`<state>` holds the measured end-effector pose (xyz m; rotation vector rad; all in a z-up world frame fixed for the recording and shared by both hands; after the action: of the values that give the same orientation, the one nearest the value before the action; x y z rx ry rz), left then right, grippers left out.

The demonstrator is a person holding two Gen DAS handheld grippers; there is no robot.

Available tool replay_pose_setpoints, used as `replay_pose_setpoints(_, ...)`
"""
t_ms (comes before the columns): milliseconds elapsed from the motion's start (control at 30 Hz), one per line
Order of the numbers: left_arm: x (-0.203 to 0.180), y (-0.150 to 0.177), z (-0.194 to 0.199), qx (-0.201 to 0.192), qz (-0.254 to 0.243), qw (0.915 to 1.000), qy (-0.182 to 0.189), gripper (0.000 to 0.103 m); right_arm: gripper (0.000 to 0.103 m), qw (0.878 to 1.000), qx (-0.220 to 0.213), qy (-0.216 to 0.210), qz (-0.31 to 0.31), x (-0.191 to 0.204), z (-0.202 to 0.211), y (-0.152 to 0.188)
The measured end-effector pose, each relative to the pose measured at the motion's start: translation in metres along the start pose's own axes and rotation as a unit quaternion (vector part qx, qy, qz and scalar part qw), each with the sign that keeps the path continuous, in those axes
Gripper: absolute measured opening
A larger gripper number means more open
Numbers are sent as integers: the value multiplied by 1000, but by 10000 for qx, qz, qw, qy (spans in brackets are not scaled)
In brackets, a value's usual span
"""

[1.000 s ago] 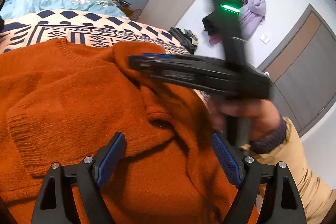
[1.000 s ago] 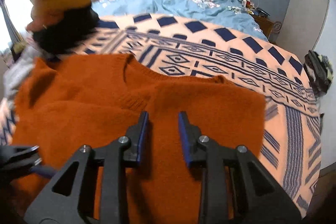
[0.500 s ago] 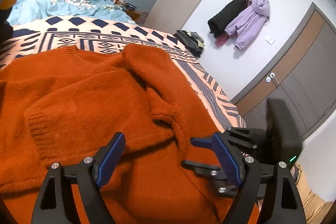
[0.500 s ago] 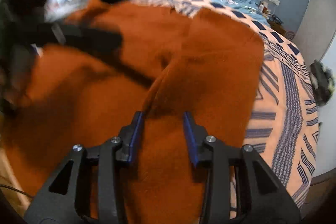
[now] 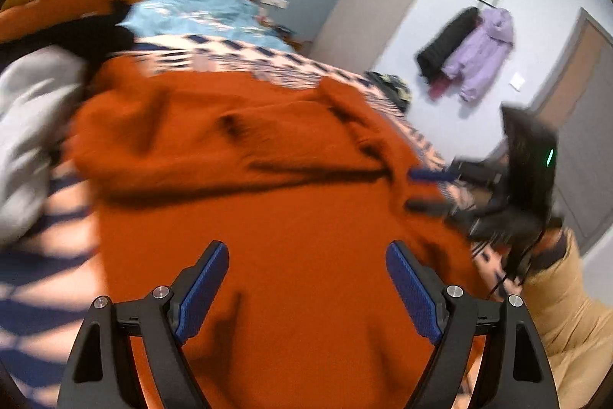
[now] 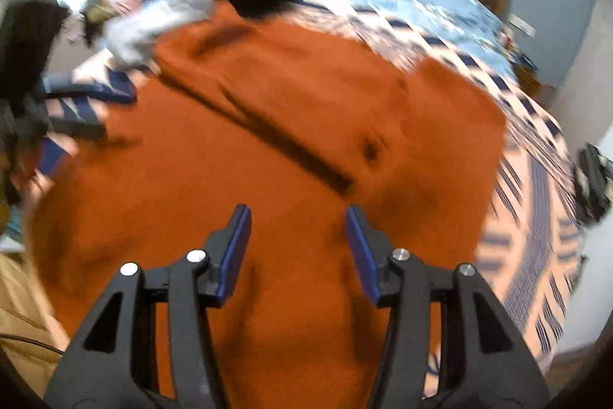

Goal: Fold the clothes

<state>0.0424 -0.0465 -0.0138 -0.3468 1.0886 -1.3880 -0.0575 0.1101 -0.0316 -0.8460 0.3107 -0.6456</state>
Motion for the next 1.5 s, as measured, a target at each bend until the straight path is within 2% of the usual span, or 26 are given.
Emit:
replay_pose_setpoints(133,31,18,37,-128,270,9983,-510,86,58,9990,-202,-392,56,29,-19,-41)
replay_pose_setpoints(233,49,29,49,-119,531,9963,-659,86,58,9968,-269,-735,146,60,-43,-72)
replay_pose_setpoints(333,58,40,51,-2,691,9954,-669,86,58,9942,-158,-1050,199,94,-77,-101)
replay_pose_setpoints(500,56,48,49,65,638,9968,-479,86,58,9923,110,-1227,117,133,-132,-133)
replay_pose_setpoints(600,51,51,48,91,555,9976,-414,87,59,9942,280,-1042,29,147,-161,-145)
replay_pose_setpoints(700,50,53,48,109,464,9978,-465,86,58,9963,518,-685,-67,156,-189,-151)
replay_pose_setpoints(800,47,57,49,73,308,9981,-535,86,59,9959,825,-370,-98,158,-211,-150)
replay_pose_setpoints(900,42,59,50,31,152,9980,-611,85,59,9934,1101,-279,-129,154,-225,-141)
replay_pose_setpoints(967,41,59,50,13,120,9978,-645,84,58,9938,1091,-220,-58,152,-229,-136)
replay_pose_setpoints(1033,42,59,50,-11,117,9977,-669,76,47,9948,1001,-200,-75,149,-228,-134)
replay_pose_setpoints(1067,43,59,52,-30,141,9977,-665,73,34,9952,971,-123,-72,147,-228,-134)
replay_pose_setpoints(1100,45,59,54,-45,194,9978,-631,65,27,9957,926,-77,-48,144,-226,-133)
replay_pose_setpoints(1167,48,59,56,-40,371,9982,-463,49,21,9955,876,-208,-283,135,-223,-133)
replay_pose_setpoints(1233,53,60,57,0,433,9982,-407,25,19,9938,749,-445,-686,122,-216,-134)
replay_pose_setpoints(1333,48,56,56,-52,485,9984,-299,22,19,9852,396,-936,-1379,98,-192,-138)
replay_pose_setpoints(1500,29,40,64,-281,409,9982,346,21,17,9560,-534,-1608,-2393,52,-129,-139)
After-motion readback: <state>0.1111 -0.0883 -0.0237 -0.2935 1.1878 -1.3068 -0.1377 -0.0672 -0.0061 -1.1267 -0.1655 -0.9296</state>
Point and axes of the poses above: each gripper's, at about its wrist camera, not at the fingertips, and z roughly against the way its jaws point, x to its left, y to its underside, the point moved 1 cm from there along -z, roughly the way its jaws point, and after that the axes turned 11 degrees about -x, right-handed, at the moved point
